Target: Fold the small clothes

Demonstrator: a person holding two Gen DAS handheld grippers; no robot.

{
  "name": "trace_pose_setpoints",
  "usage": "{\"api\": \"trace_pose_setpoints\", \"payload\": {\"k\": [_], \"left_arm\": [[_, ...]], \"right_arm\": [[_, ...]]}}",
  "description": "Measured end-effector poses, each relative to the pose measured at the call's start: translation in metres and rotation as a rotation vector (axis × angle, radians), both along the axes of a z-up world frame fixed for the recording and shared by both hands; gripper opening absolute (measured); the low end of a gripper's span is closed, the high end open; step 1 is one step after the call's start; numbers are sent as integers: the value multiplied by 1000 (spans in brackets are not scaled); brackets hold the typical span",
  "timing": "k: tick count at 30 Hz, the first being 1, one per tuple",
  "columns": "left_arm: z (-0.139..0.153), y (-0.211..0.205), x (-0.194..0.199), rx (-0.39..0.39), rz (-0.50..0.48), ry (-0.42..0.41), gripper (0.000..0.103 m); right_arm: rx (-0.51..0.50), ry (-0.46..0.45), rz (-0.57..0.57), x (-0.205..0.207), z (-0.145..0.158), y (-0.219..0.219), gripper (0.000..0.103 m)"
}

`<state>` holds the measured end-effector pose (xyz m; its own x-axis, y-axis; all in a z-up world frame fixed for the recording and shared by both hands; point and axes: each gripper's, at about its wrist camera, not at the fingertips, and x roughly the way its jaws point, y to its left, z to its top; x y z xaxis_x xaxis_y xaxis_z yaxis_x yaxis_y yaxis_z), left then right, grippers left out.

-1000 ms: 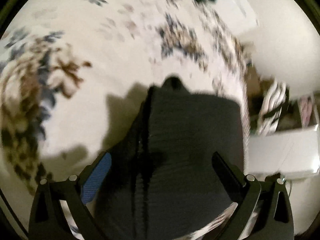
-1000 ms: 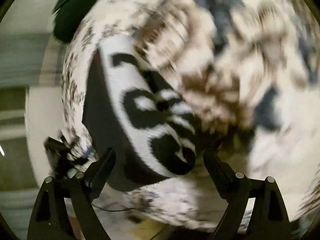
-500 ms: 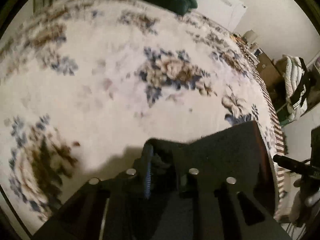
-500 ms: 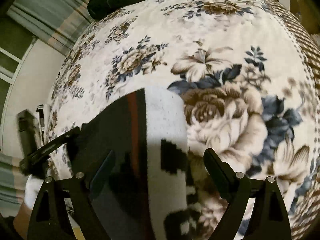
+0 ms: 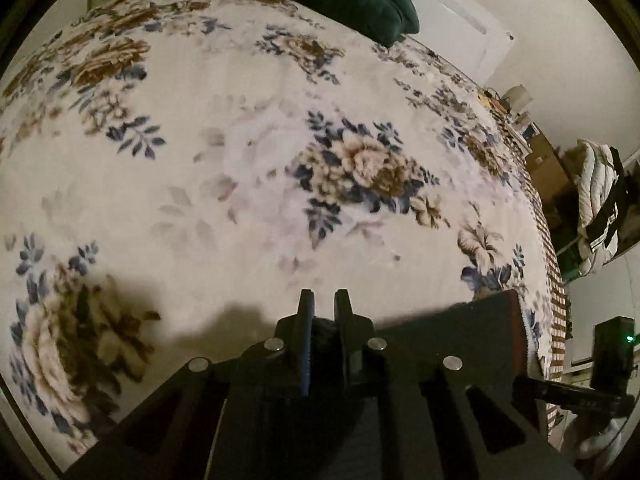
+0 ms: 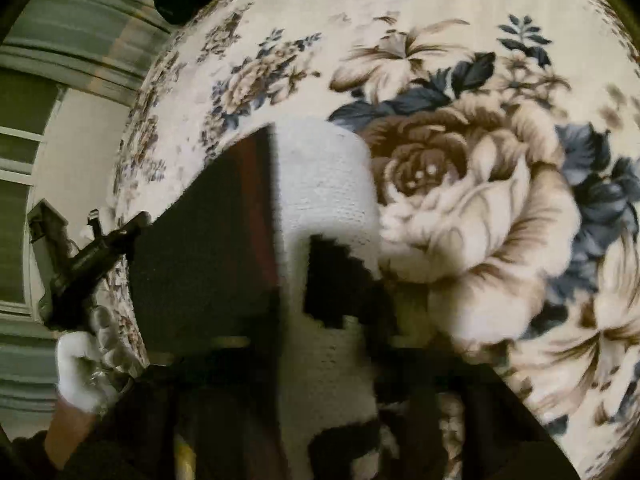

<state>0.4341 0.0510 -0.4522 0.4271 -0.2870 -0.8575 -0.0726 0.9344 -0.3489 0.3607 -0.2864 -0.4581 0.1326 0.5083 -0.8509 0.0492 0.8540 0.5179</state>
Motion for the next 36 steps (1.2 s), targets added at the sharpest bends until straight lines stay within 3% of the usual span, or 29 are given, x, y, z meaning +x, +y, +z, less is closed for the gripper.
{"api": "trace_pose_setpoints", "payload": {"k": [4, 7, 10, 13, 14, 15, 16, 17, 18, 21, 26, 29, 30, 36], "left_arm": [[-2, -15, 2, 11, -40, 11, 8], [-22, -30, 14, 33, -84, 63, 8], [-40, -24, 24, 9, -90, 146, 9], [-24, 3, 19, -114, -29, 153, 14], [-14, 14, 13, -156, -3, 135, 19], [-6, 23, 7, -192, 28, 117, 36], [3, 34, -3, -229, 63, 108, 51], [10, 46, -16, -264, 97, 106, 80], [16, 57, -30, -299, 127, 95, 86], [12, 75, -70, -376, 193, 118, 86], [-44, 64, -112, -480, 202, 288, 86], [-68, 51, -114, -491, 150, 335, 87], [-69, 47, -111, -488, 135, 331, 94], [-79, 44, -95, -528, 77, 357, 102]], "right_arm": [[-37, -44, -71, -27, 26, -11, 24], [-36, 35, -132, -38, 6, -25, 25], [-19, 88, -107, -28, -12, -24, 34], [-18, 106, -39, -14, -9, -21, 64], [-10, 90, -11, -13, -4, -21, 81], [-1, 78, 6, -13, -2, -21, 94], [14, 72, 35, -15, -1, -20, 97], [16, 78, 55, -17, -2, -19, 99], [17, 84, 65, -18, -3, -18, 99], [58, 149, 88, -27, -22, -21, 101], [208, 259, 85, -39, -61, -20, 103], [275, 296, 96, -36, -75, -18, 103], [280, 296, 114, -34, -77, -17, 103], [355, 340, 170, -21, -96, -5, 103]]}}
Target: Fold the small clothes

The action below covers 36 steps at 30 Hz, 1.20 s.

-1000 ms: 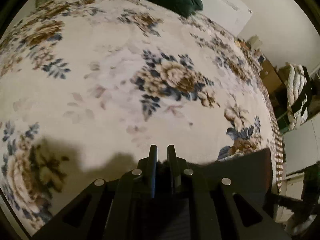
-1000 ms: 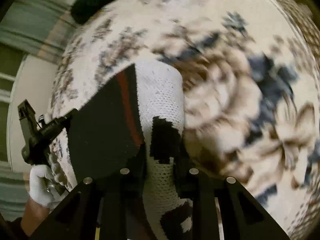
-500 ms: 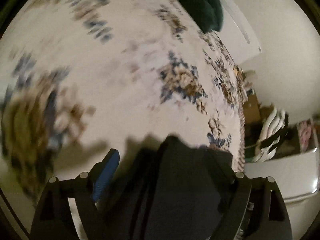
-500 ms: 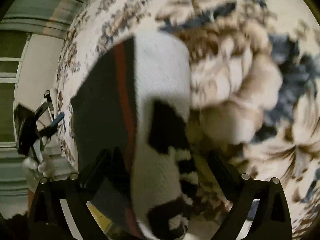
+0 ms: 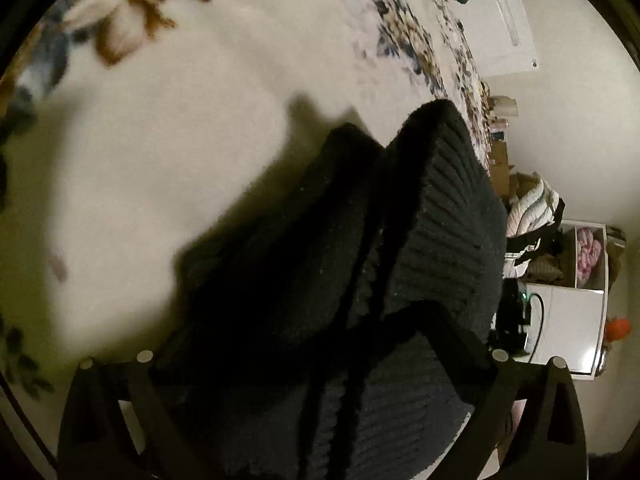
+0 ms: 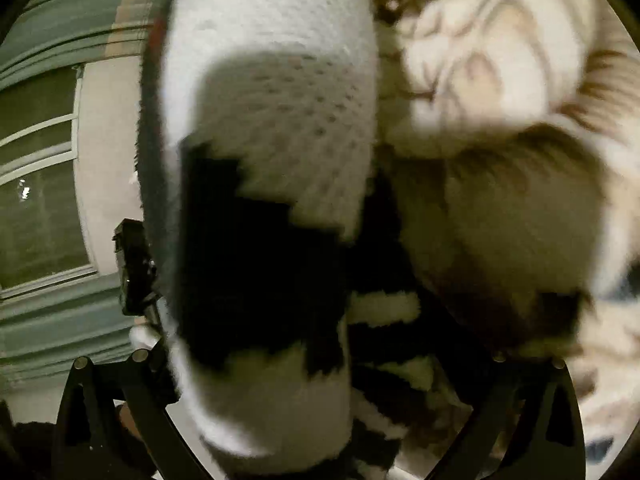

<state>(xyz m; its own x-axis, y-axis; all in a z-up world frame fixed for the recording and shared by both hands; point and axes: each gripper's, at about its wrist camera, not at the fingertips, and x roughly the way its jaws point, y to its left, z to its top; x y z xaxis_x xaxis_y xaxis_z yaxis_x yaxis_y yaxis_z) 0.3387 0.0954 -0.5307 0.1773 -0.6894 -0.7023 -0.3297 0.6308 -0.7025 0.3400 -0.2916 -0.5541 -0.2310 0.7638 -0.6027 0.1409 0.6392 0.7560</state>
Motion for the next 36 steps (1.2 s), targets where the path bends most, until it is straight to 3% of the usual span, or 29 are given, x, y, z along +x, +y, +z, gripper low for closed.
{"api": "trace_pose_setpoints", "payload": {"k": [7, 11, 14, 16, 17, 18, 20, 22, 26, 31, 36], "left_arm": [[15, -9, -6, 10, -18, -33, 102], [3, -15, -6, 8, -18, -59, 102], [12, -24, -6, 52, -36, -100, 102], [21, -33, -8, 56, -47, -143, 91], [25, -37, -7, 66, -56, -150, 78], [28, -39, -6, 66, -56, -156, 66], [32, -37, -5, 61, -47, -154, 55], [37, -34, -4, 59, -42, -151, 46], [52, -37, 0, 64, -55, -181, 43], [65, -40, 18, 43, -84, -215, 41], [63, -43, 39, 47, -138, -175, 40]], "right_arm": [[79, 42, -8, 2, -11, 5, 103], [74, 34, -11, -2, -11, 4, 103], [68, 47, -12, -5, -11, 5, 103], [74, 24, -30, -7, -7, 6, 103], [76, 7, -31, -8, -4, 7, 101], [80, -7, -36, -10, -1, 7, 90], [100, -34, -84, -14, 10, 4, 74], [90, -60, -99, -18, 19, 6, 68], [78, -118, -123, -29, 43, 10, 59], [92, -156, -168, -47, 68, 7, 57], [98, -127, -198, -61, 79, -4, 57]]}}
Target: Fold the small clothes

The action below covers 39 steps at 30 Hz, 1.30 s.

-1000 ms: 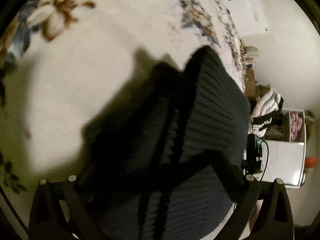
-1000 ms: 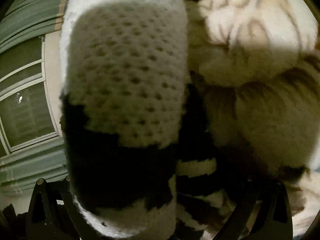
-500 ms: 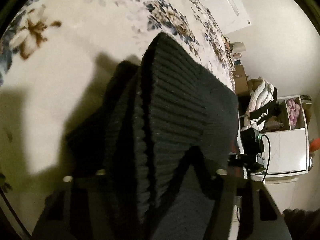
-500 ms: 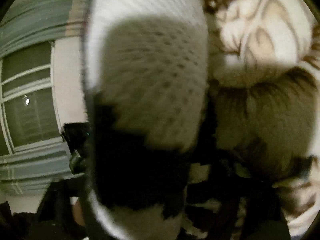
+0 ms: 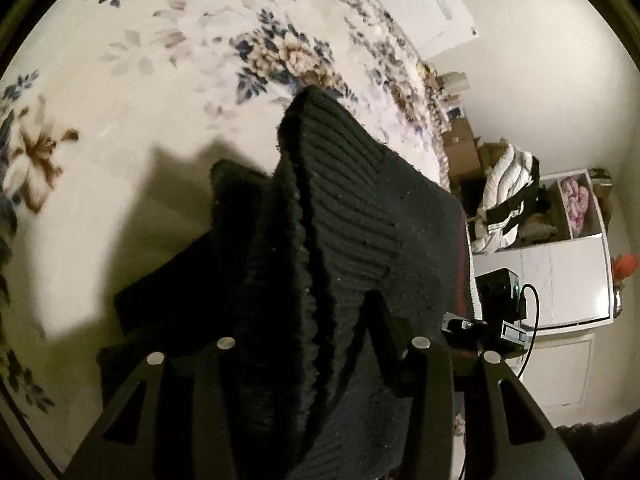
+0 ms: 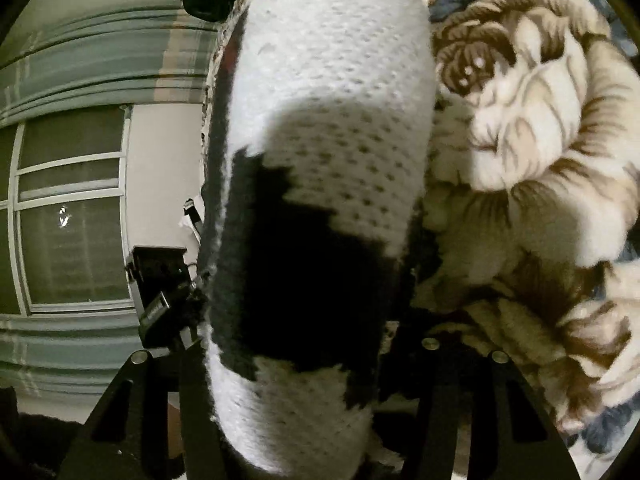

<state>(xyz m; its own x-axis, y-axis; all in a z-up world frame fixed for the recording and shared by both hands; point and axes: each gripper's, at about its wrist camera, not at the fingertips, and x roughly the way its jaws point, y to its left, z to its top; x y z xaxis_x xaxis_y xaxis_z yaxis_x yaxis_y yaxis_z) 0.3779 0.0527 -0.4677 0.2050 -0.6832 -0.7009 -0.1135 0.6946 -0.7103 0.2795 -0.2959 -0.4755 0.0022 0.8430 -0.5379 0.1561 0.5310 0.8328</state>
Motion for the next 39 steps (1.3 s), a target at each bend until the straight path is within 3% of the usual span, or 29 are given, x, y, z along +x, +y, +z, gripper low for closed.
{"api": "trace_pose_setpoints", "payload": {"k": [4, 6, 9, 10, 13, 17, 23, 26, 29, 32, 34, 39], "left_arm": [[-36, -1, -4, 20, -71, 128, 48], [-47, -2, -5, 15, -103, 161, 73], [-54, -2, -4, 16, -124, 166, 80], [-56, -3, -2, 17, -130, 165, 82], [-68, -8, 2, -11, -145, 167, 92], [-55, -4, 2, -13, -151, 167, 93], [-27, 51, -34, 2, -13, 157, 93], [-51, 76, -55, -37, 91, 237, 93], [-75, 79, -66, -132, 152, 283, 93], [-96, 64, -64, -240, 154, 297, 94], [-106, 53, -58, -280, 145, 296, 101], [-110, 41, -49, -287, 138, 293, 103]], "right_arm": [[-131, 125, 55, -10, -17, -6, 71], [-160, 140, 63, -16, -18, -11, 78], [-203, 169, 91, -24, -16, -19, 102], [-202, 187, 104, -15, -21, -19, 103], [-104, 274, 79, -28, -39, -22, 103], [31, 315, 96, -34, -44, -15, 103], [66, 327, 123, -29, -40, -6, 103], [64, 330, 131, -30, -35, -4, 103], [60, 337, 138, -29, -29, 1, 103], [61, 344, 147, -25, -25, 10, 103], [68, 353, 155, -24, -23, 12, 103], [84, 363, 170, -20, -15, 21, 103]]}}
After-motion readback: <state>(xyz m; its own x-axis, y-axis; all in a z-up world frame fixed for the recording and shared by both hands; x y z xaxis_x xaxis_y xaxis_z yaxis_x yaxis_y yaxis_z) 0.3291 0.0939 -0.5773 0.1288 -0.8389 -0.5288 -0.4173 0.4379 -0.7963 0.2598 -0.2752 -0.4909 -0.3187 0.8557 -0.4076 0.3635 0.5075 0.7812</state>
